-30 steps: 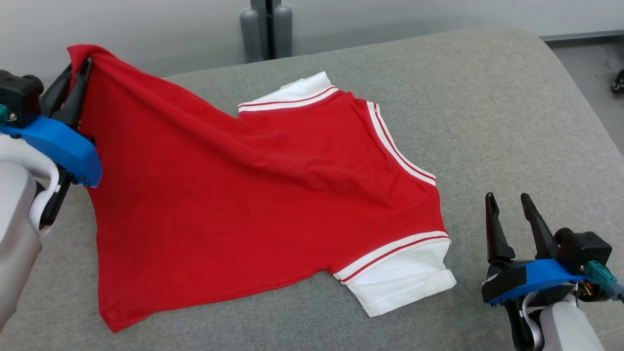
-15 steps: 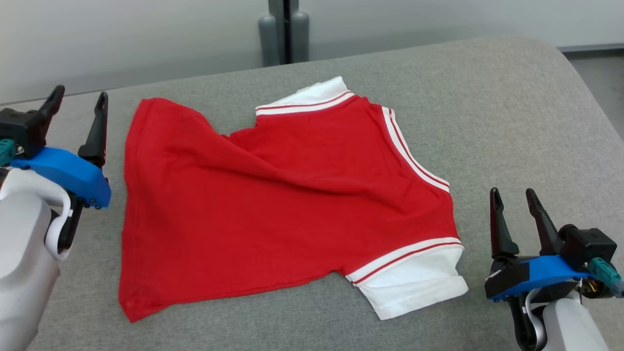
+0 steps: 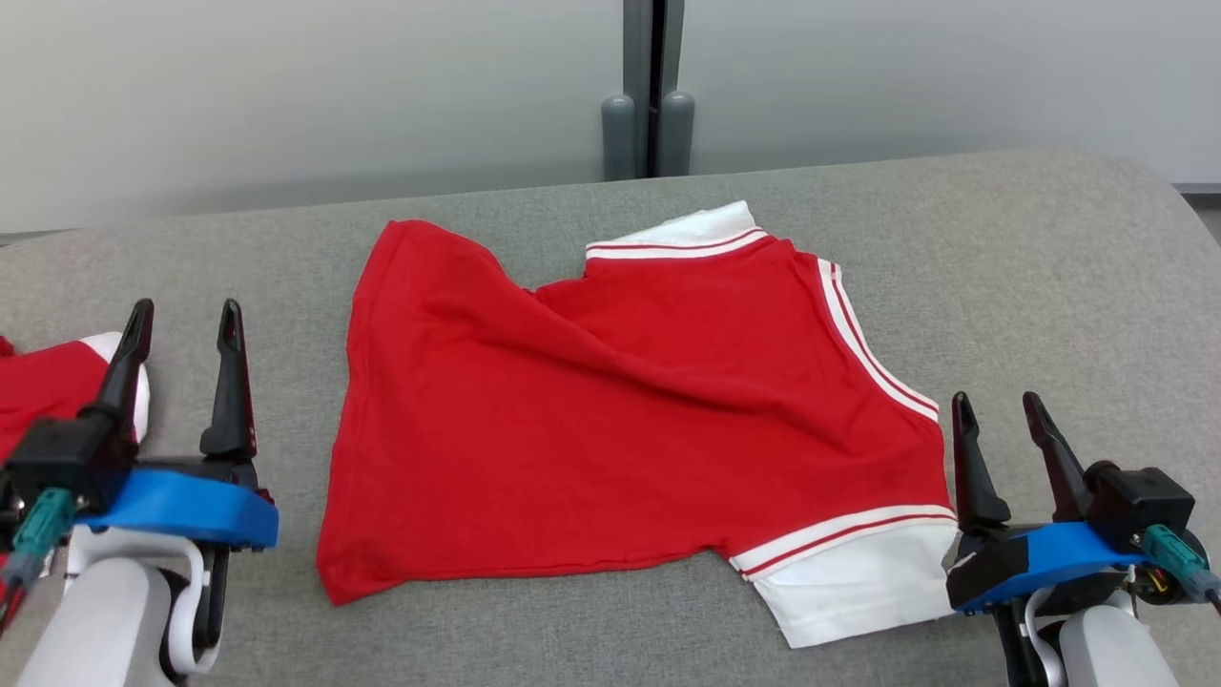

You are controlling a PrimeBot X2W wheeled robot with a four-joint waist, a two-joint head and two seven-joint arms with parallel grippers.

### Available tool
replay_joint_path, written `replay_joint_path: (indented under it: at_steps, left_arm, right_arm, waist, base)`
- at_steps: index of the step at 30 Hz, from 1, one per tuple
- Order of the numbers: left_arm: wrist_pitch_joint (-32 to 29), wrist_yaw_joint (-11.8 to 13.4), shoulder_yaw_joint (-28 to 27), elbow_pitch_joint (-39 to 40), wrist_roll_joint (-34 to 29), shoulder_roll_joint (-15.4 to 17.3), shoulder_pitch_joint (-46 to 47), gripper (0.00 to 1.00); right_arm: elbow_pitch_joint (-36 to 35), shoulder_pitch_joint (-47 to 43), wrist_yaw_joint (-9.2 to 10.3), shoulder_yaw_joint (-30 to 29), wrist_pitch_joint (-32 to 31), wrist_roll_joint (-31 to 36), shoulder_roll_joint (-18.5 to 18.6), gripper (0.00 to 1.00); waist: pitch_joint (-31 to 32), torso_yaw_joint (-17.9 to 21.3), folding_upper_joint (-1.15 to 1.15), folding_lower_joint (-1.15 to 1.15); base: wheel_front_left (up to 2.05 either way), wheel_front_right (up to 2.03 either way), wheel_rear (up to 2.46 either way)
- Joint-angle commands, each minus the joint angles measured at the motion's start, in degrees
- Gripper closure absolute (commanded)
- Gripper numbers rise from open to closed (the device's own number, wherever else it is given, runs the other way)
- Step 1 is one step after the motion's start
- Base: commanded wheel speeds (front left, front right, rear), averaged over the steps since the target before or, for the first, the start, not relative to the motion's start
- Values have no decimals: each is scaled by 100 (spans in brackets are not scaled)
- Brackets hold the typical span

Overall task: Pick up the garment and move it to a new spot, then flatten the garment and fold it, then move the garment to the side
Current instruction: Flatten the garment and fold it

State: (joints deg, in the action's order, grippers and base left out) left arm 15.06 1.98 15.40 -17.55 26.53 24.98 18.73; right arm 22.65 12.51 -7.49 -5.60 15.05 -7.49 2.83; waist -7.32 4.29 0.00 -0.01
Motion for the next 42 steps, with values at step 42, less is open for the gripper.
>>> replay_joint_path:
  at_steps: [42]
  left_arm:
    - [15, -890, -2085, 774, -1811, -1848, -1635, 0]
  right_arm:
    - [1916, 856, -1, -22, -1330, 522, 696, 0]
  waist:
    - [-8, -632, 0, 1]
  base:
    - [0, 0, 0]
